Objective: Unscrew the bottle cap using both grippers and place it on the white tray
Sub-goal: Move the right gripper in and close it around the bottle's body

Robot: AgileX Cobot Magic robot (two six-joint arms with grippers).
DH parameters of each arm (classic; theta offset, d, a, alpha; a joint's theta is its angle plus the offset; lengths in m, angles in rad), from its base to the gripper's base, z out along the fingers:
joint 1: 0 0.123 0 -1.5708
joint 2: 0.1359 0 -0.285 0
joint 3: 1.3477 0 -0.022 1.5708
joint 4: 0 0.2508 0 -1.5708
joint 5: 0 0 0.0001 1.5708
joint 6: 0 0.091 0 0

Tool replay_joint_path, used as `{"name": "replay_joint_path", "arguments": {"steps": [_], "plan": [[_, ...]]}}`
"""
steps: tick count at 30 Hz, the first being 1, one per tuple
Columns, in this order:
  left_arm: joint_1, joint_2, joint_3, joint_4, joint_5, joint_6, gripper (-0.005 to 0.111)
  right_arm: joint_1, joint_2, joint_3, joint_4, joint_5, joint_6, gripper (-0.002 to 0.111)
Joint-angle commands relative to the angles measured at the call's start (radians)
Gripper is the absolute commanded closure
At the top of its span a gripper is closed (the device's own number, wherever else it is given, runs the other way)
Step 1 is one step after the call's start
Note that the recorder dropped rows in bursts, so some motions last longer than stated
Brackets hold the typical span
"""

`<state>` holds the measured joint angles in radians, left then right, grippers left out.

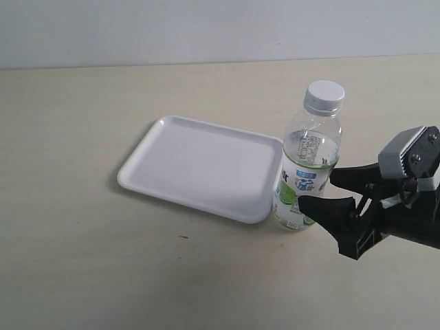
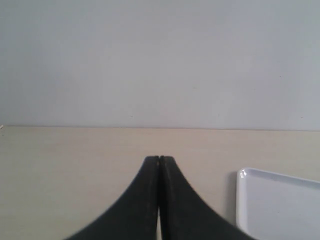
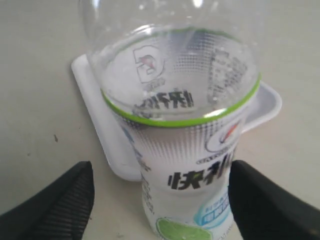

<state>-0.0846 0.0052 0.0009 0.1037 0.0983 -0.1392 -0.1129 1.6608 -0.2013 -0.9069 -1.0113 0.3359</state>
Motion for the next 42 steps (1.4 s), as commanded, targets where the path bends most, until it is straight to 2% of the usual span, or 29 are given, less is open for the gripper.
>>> {"name": "replay_joint_path", "arguments": {"steps": [1, 10, 17, 27, 42], "plan": [[-0.007, -0.005, -0.001, -0.006, -0.01, -0.005, 0.107, -0.003, 0.044, -0.017, 0.002, -0.076, -0.134, 0.036], [-0.007, -0.005, -0.001, -0.006, -0.01, -0.005, 0.107, -0.003, 0.129, -0.099, -0.009, -0.048, -0.185, 0.036], [-0.007, -0.005, -0.001, -0.006, -0.01, -0.005, 0.107, -0.003, 0.2, -0.147, -0.004, -0.032, -0.185, 0.026], [-0.007, -0.005, -0.001, -0.006, -0.01, -0.005, 0.107, -0.003, 0.284, -0.206, -0.013, -0.038, -0.185, 0.026], [-0.007, -0.005, -0.001, -0.006, -0.01, -0.005, 0.107, -0.003, 0.395, -0.264, -0.013, -0.152, -0.21, 0.026]]}}
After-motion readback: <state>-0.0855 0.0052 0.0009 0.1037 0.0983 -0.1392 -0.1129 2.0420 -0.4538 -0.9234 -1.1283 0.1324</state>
